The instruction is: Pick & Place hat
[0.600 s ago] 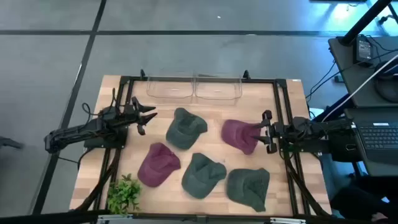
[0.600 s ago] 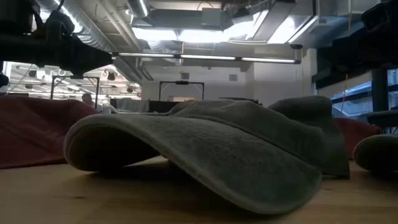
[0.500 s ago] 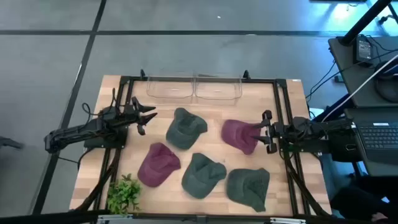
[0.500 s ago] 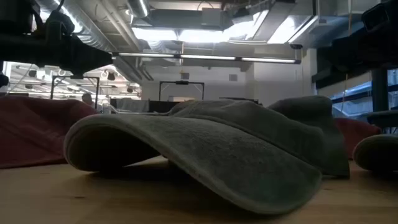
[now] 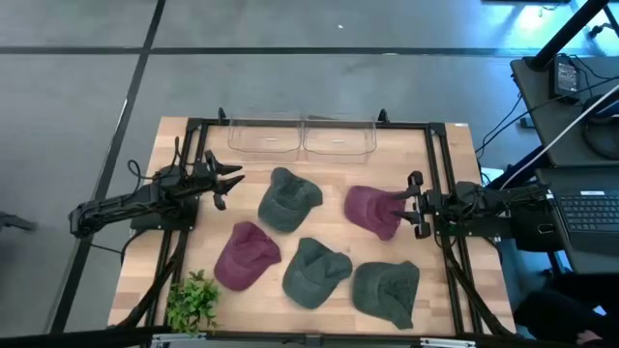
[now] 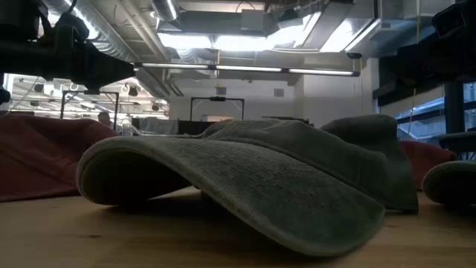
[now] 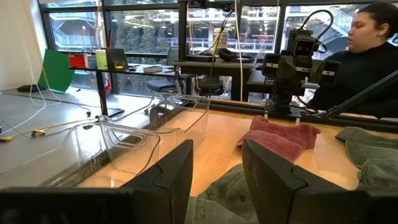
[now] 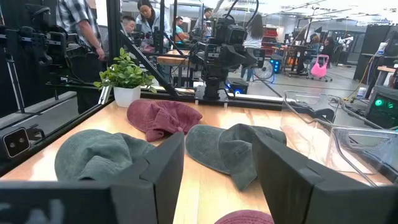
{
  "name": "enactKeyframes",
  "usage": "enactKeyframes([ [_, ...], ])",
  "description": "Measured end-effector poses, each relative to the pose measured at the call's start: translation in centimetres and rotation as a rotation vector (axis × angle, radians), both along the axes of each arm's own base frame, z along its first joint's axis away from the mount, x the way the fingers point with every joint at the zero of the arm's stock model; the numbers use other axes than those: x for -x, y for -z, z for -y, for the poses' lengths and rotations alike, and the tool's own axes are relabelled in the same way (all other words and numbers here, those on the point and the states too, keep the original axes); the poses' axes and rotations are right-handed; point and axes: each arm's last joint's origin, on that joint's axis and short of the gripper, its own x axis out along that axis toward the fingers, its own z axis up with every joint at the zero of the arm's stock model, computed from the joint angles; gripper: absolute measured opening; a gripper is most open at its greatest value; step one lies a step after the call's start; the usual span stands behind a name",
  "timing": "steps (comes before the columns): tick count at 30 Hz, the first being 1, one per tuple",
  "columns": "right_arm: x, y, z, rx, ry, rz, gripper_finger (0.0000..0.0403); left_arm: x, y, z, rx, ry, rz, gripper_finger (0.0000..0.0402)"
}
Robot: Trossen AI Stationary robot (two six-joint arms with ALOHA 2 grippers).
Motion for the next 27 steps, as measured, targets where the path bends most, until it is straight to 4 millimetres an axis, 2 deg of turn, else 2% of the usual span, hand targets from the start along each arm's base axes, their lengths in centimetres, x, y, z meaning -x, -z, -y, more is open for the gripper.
enactKeyframes([
  [22, 0.0, -0.05, -0.01, -0.005, -0.003, 0.005, 0.019, 0.0, 0.01, 0.0, 0.0, -0.001, 0.0, 0.0134],
  [27, 0.02, -0.03, -0.2, -0.135, -0.073, -0.006, 0.019, 0.0, 0.01, 0.0, 0.0, -0.001, 0.0, 0.0136],
])
